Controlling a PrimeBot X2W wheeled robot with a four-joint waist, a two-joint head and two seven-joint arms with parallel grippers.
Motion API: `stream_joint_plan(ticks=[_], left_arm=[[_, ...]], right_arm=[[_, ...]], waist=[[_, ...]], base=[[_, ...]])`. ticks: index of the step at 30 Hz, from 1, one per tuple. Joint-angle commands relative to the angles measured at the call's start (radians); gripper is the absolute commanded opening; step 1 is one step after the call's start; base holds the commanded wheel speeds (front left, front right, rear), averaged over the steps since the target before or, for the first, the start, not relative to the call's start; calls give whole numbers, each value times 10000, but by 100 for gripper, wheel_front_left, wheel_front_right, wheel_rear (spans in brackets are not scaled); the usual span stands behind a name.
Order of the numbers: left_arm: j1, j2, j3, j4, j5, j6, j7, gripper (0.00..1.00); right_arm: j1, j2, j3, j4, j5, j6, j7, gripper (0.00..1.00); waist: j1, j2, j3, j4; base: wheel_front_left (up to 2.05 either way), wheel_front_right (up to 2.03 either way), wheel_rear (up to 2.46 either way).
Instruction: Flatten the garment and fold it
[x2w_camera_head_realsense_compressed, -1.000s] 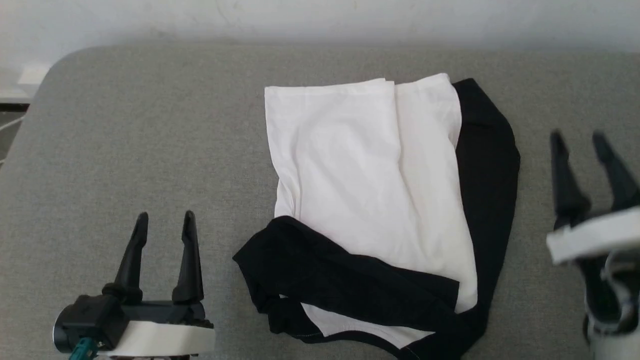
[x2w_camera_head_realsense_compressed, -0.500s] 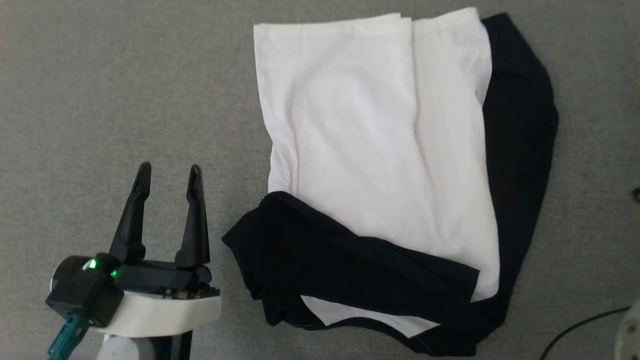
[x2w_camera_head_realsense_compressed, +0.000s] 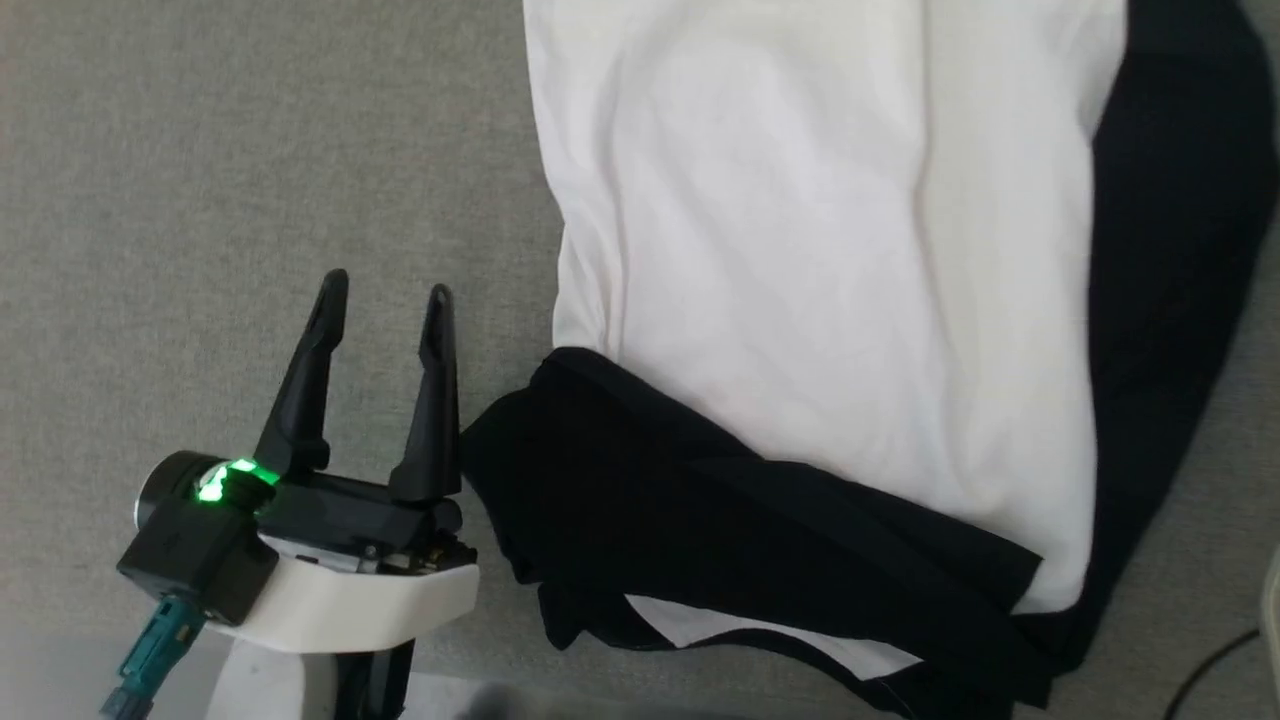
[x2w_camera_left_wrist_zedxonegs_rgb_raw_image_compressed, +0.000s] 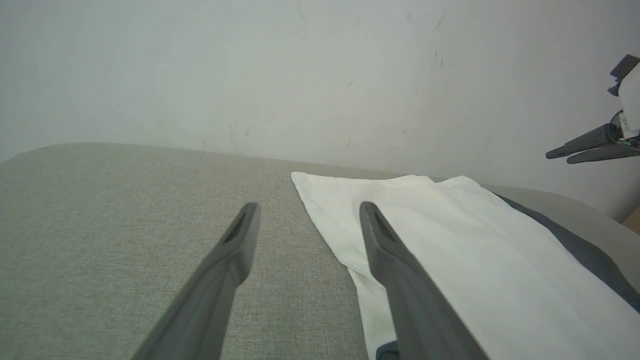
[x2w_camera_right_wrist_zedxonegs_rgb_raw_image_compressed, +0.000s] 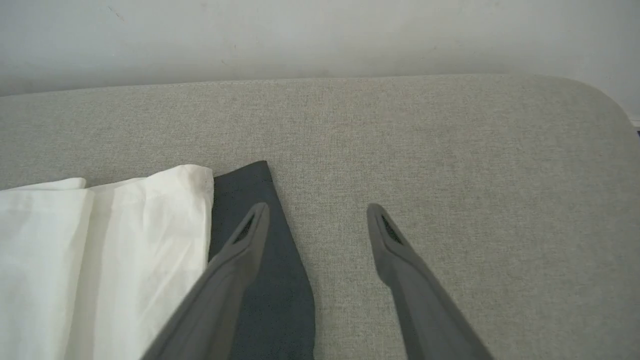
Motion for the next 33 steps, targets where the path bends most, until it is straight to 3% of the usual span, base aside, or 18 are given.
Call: stream_joint_plan(ticks=[1,22,23,24,25,26,33], left_arm=[[-171,-49,-29,36,-28,-73,-47,100],[-615,-259,-283,431,-124,-322,-47,100],[-640,-265,-287,453,-127,-326,-47,100],[-667,-271,-290,476,-131,-330,-47,100],[-693,-277,-288,497,-131,-333,-47,100],[-716,-282,-277,517,-133,-336,-47,100],[-768,-269,-123,689,-90,-349,-47,100]], right_arm=[[-158,31,-89,47,-127,-7,110,100],[88,22,-658,-54,-938,-7,929,100],[78,61,-753,-59,-982,-7,964,78],[70,99,-821,-72,-1021,-7,979,36],[70,125,-856,-85,-1053,-7,977,9],[76,142,-884,-90,-1078,-7,983,0],[108,228,-1021,-117,-931,-7,524,0]], waist=[[-2,0,417,416],[-2,0,1181,1309],[-2,0,1194,1326],[-2,0,1205,1340],[-2,0,1215,1346],[-2,0,1223,1339],[-2,0,963,1098]], base=[[0,0,0],[0,0,0],[0,0,0],[0,0,0],[0,0,0],[0,0,0],[0,0,0]])
